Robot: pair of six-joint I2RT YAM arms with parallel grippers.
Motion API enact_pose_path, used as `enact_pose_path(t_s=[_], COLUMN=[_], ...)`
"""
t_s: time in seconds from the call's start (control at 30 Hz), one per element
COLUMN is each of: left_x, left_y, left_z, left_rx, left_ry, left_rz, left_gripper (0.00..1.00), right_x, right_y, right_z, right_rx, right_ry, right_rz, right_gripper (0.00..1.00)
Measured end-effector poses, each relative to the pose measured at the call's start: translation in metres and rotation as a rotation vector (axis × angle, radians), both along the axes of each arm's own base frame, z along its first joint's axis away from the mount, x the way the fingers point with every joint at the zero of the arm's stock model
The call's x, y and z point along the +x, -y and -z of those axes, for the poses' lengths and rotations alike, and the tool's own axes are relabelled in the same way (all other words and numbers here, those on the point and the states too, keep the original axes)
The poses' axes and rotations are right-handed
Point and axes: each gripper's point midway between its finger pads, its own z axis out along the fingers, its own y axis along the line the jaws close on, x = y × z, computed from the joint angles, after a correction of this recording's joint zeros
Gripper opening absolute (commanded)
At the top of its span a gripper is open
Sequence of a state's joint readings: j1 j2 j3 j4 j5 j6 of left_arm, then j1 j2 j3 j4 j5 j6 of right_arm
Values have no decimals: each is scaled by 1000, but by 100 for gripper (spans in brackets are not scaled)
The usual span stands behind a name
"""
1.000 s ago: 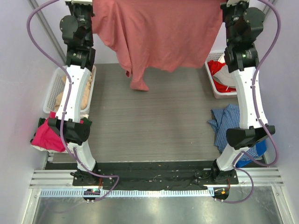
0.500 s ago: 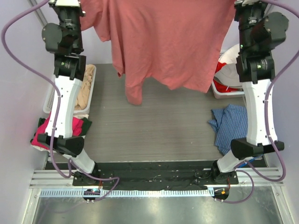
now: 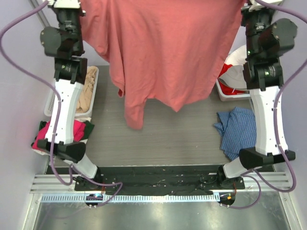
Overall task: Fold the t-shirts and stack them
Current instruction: Flatten the tshirt out
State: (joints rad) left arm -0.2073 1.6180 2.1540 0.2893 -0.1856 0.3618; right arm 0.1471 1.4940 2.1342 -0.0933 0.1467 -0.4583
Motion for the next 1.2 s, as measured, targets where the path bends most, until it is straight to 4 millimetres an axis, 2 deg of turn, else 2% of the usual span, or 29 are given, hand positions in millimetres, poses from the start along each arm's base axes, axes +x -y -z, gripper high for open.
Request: enact_pose_path(t_s=[0.13,0.3,0.4,0.47,0.57,0.63,0.8,0.93,1.07,1.13,1.2], left_x=[51,126,156,165,164,157,131,106,88,85,88], left_y=[5,12,12,11,9,8,4,1,-2,-2,-2], left_z=[29,76,96,102,100,92,73,72,90,111,143], left_rx=[15,31,39,45,48,44,40,48,60,70,86], left_ry=[-48,-132,-163,-174,-166,-151,-120,-122,-154,-199,-265], left_rz=[-41,-91,-111,-122,-128,-128,-123,-116,-110,-110,-109], left_gripper=[0,0,0,0,0,0,0,0,0,0,0], right_x=[49,117,146,157,158,154,137,113,85,75,70], right_y=[1,1,1,1,1,2,2,2,2,2,3], right_z=[32,78,95,97,97,89,73,73,92,106,126], right_rx=[-6,-18,-27,-32,-36,-33,-30,-35,-44,-49,-51], right_ry=[-71,-174,-210,-213,-216,-198,-169,-178,-210,-238,-272], right_rz=[45,107,133,143,145,145,137,124,103,96,94], right_gripper=[1,1,1,1,1,1,1,1,1,1,1])
